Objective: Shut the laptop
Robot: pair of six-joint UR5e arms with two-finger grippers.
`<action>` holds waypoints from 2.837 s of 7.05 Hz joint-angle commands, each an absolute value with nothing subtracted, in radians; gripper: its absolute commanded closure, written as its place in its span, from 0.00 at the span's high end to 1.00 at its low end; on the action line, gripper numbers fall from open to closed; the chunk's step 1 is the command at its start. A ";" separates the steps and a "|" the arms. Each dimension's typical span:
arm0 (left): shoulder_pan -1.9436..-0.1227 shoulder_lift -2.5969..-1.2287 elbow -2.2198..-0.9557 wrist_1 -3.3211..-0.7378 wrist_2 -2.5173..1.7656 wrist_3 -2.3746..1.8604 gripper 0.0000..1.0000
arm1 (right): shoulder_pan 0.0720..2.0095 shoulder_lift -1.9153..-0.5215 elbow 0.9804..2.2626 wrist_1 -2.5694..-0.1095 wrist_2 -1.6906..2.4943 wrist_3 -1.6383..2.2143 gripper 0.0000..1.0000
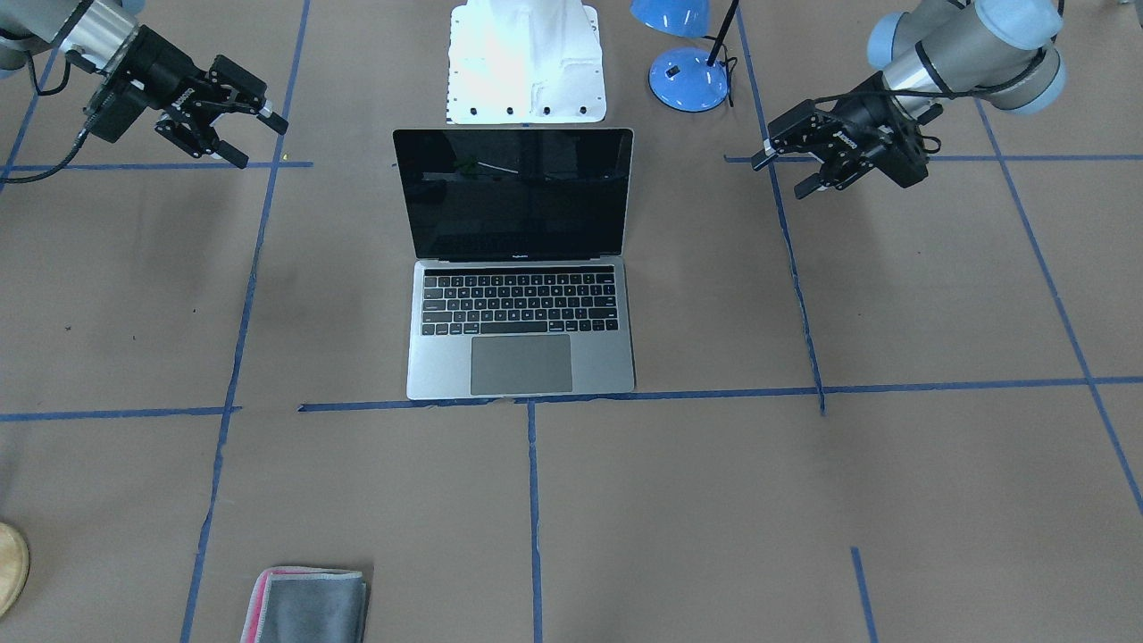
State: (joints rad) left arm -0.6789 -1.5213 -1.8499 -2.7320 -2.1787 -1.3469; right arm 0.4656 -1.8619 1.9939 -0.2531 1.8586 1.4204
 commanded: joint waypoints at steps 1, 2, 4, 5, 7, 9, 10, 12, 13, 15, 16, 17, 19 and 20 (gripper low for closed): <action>-0.586 -1.561 -1.850 -2.732 -2.154 -1.359 1.00 | 0.300 -1.838 2.025 -0.253 1.702 1.420 0.98; -0.556 -1.578 -1.850 -2.731 -2.152 -1.362 0.94 | 0.222 -1.827 2.028 -0.255 1.601 1.416 0.98; -0.537 -1.627 -1.848 -2.730 -2.148 -1.428 0.35 | 0.180 -1.771 2.029 -0.271 1.533 1.413 0.72; -0.529 -1.643 -1.848 -2.730 -2.146 -1.428 0.09 | 0.179 -1.761 2.029 -0.278 1.532 1.413 0.50; -0.519 -1.673 -1.850 -2.730 -2.146 -1.430 0.04 | 0.176 -1.732 2.028 -0.279 1.507 1.414 0.26; -0.465 -1.686 -1.855 -2.732 -2.100 -1.456 0.04 | 0.150 -1.669 2.029 -0.351 1.445 1.417 0.18; -0.434 -1.692 -1.874 -2.732 -2.053 -1.460 0.04 | 0.137 -1.643 2.029 -0.385 1.415 1.419 0.17; -0.434 -1.701 -1.907 -2.730 -2.031 -1.523 0.01 | 0.138 -1.638 2.026 -0.387 1.410 1.419 0.03; -0.434 -1.700 -1.908 -2.730 -1.995 -1.523 0.00 | 0.138 -1.638 2.025 -0.387 1.384 1.420 0.01; -0.433 -1.707 -1.911 -2.730 -1.979 -1.526 0.00 | 0.135 -1.631 2.025 -0.387 1.373 1.422 0.00; -0.433 -1.709 -1.911 -2.730 -1.968 -1.526 0.00 | 0.137 -1.608 2.022 -0.387 1.373 1.422 0.00; -0.431 -1.715 -1.911 -2.730 -1.959 -1.549 0.00 | 0.138 -1.592 2.020 -0.387 1.371 1.422 0.00; -0.431 -1.715 -1.911 -2.730 -1.957 -1.551 0.00 | 0.144 -1.588 2.022 -0.387 1.339 1.422 0.00; -0.431 -1.717 -1.910 -2.730 -1.956 -1.552 0.00 | 0.153 -1.588 2.022 -0.387 1.332 1.422 0.00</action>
State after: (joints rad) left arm -0.4311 -1.7152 -1.9111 -2.7305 -1.9576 -1.5504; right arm 0.1451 -1.5889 2.0221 -0.3866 1.3427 1.4220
